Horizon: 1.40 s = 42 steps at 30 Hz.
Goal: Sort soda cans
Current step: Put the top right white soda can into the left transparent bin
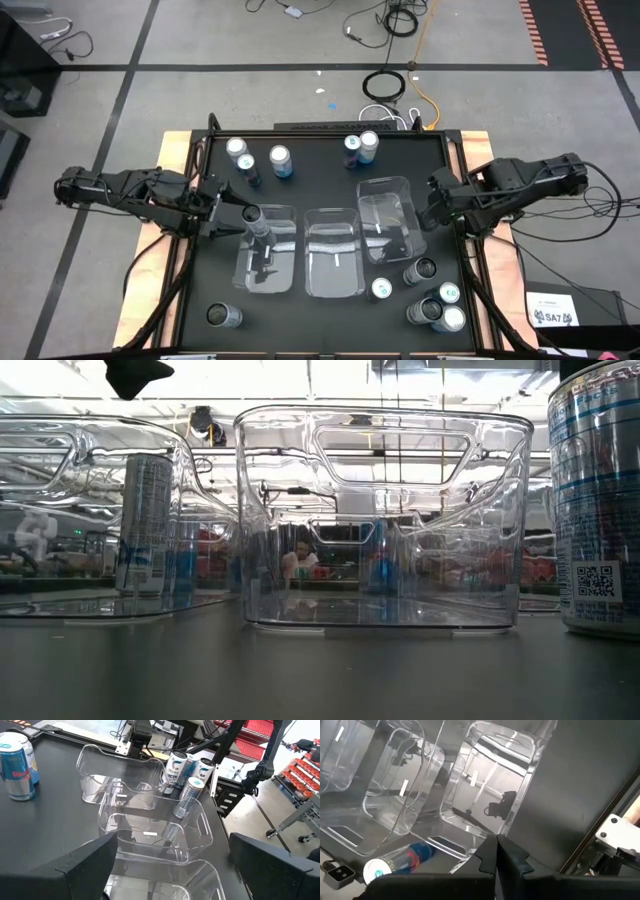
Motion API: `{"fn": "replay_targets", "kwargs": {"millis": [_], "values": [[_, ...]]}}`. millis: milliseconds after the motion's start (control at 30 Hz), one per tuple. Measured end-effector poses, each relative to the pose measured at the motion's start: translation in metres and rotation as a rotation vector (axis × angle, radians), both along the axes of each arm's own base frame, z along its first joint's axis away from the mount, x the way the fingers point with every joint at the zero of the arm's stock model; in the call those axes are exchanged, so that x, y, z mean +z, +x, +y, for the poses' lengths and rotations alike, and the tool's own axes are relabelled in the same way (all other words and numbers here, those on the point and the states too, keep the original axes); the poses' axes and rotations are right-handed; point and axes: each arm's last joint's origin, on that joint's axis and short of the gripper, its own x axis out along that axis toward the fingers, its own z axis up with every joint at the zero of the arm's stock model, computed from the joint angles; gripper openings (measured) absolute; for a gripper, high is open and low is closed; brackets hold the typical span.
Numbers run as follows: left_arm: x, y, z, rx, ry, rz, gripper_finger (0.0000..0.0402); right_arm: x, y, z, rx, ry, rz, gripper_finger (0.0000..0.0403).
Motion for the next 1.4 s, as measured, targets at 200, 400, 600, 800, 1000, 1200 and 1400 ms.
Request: {"fn": "replay_targets", "kwargs": {"millis": [200, 400, 600, 800, 1000, 1200, 1400], "values": [[0.0, 0.0, 0.0, 0.001, -0.002, 0.0, 0.0391, -0.0002, 0.0, 0.0, 0.045, -0.015, 0.008, 0.0004], [0.0, 0.0, 0.0, 0.001, -0.002, 0.0, 0.0391, -0.0006, -0.0009, -0.0001, 0.052, -0.015, 0.022, 0.0007], [0.0, 0.0, 0.0, 0.001, -0.002, 0.0, 0.0391, -0.0004, -0.0013, -0.001, 0.002, -0.024, 0.014, 0.0027], [0.0, 0.0, 0.0, 0.001, -0.002, 0.0, 0.0391, -0.0006, -0.0019, -0.0011, -0.002, -0.024, 0.019, 0.0105], [-0.0002, 0.0004, -0.0001, 0.001, -0.002, 0.002, 0.0391, -0.0005, -0.0021, -0.0005, -0.022, -0.004, 0.019, 0.0221], [-0.0002, 0.0004, -0.0001, 0.001, -0.001, 0.003, 0.0391, -0.0005, -0.0034, 0.004, 0.008, -0.001, 0.021, 0.0341], [-0.0005, 0.0003, -0.0001, 0.0, 0.001, 0.006, 0.0391, -0.0004, -0.0039, 0.0061, -0.006, -0.011, 0.011, 0.0386]]}}
